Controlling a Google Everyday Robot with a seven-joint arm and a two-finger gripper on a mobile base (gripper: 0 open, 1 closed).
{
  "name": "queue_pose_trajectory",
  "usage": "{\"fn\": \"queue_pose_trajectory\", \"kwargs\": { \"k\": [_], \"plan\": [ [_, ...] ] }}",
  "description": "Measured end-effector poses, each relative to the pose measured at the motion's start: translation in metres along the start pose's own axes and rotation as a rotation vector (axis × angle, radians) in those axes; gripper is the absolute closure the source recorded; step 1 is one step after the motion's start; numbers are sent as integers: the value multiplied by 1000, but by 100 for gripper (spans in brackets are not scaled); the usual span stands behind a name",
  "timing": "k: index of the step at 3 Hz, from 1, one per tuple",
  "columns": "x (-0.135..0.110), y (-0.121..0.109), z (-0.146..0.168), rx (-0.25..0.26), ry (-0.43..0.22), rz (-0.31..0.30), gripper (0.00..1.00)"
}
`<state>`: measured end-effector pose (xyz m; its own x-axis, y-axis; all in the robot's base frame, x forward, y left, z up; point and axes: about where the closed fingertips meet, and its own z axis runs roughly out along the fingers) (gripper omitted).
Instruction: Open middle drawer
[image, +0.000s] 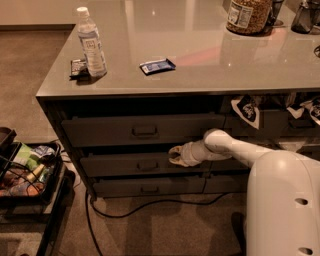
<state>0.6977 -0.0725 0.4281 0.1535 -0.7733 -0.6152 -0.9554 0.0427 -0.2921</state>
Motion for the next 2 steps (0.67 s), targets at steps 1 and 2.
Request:
{"fn": "queue_pose_trajectory", "kwargs": {
  "k": [1,2],
  "plan": [
    [0,-2,-1,0,0,0,100],
    [-2,-1,0,-16,-2,16,100]
  ]
}}
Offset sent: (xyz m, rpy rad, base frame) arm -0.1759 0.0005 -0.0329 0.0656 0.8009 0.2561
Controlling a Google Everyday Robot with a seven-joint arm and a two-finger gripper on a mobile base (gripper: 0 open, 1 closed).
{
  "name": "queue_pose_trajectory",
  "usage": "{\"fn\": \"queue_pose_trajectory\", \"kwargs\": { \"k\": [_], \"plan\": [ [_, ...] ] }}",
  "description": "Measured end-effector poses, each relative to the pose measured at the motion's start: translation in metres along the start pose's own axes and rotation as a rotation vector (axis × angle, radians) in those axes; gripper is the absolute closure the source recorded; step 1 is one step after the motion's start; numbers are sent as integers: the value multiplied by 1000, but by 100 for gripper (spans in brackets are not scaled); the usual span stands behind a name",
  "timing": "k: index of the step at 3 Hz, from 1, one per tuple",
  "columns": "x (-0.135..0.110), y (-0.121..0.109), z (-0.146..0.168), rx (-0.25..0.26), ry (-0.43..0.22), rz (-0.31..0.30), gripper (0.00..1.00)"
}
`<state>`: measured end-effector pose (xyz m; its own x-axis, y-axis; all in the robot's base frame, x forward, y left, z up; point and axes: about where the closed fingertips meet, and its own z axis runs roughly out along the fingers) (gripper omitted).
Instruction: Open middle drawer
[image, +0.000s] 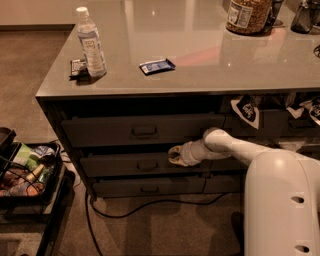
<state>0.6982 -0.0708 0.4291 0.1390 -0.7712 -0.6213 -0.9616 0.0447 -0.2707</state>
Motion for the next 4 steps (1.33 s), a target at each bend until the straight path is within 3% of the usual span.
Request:
{"fn": "queue_pose_trajectory", "kwargs": {
  "k": [4],
  "plan": [
    [-7,6,-1,-57,5,27,100]
  ]
}}
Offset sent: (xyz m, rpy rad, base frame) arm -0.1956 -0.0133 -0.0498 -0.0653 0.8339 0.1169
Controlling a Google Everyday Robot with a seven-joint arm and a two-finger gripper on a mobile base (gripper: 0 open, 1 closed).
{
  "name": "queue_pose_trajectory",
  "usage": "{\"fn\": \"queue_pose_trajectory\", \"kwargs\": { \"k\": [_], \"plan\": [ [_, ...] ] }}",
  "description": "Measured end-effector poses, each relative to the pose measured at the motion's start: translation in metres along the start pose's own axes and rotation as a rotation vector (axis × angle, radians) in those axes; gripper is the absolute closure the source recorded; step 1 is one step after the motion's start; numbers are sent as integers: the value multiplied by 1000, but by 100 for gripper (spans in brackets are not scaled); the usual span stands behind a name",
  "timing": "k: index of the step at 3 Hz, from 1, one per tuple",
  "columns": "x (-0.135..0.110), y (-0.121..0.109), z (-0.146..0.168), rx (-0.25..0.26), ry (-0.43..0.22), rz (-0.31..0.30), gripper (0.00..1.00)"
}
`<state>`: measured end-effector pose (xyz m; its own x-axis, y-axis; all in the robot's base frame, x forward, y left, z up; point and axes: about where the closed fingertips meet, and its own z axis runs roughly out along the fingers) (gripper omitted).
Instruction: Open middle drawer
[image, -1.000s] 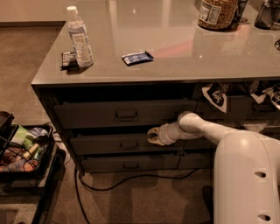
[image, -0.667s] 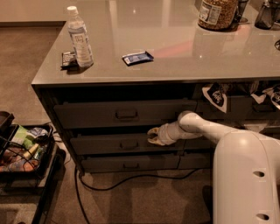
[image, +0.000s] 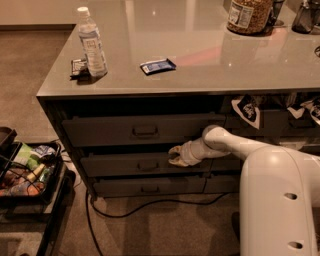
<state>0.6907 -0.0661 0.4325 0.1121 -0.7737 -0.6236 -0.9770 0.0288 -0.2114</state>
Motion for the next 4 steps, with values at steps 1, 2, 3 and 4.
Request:
{"fn": "queue_pose_trajectory", "kwargs": {
  "k": [1,2,3,4],
  "plan": [
    [-2,3,-2,-21,8,7,100],
    [-3,10,-1,-40,10,18,100],
    [-5,10,-6,-41,10,18,100],
    [-18,15,-11,-55,7,29,100]
  ]
}}
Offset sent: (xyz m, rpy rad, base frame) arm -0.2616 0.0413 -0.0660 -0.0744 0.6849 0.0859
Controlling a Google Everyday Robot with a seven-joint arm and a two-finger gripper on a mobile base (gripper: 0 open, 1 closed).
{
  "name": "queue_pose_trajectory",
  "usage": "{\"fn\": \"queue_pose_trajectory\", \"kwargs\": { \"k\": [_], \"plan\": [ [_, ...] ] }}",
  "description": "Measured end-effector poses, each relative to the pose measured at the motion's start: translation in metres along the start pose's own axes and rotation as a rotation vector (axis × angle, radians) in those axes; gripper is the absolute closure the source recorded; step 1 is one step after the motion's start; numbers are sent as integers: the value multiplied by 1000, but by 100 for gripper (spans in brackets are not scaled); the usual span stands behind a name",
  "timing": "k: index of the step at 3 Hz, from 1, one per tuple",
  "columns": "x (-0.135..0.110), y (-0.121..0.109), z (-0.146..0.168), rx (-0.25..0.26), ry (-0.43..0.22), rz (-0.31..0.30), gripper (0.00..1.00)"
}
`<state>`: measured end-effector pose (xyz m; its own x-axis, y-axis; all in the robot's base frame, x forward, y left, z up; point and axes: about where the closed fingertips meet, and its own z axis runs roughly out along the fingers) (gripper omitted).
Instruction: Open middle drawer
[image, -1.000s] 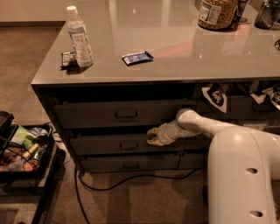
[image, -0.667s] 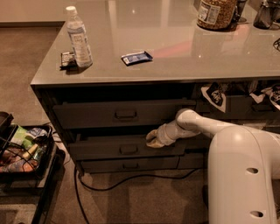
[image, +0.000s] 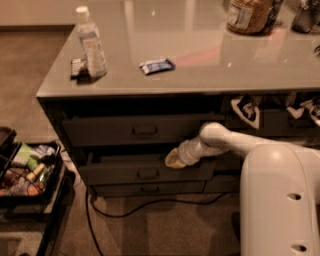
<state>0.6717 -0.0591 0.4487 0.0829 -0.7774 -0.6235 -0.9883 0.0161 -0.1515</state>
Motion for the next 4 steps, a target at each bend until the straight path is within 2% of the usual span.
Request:
{"fn": "queue_pose_trajectory", "kwargs": {
  "k": [2,3,4],
  "plan": [
    [-4,15,0,-30,1,17,100],
    [-21,59,6,-117,-10,86,85],
    [-18,153,34,-295,1,174,65]
  ]
}}
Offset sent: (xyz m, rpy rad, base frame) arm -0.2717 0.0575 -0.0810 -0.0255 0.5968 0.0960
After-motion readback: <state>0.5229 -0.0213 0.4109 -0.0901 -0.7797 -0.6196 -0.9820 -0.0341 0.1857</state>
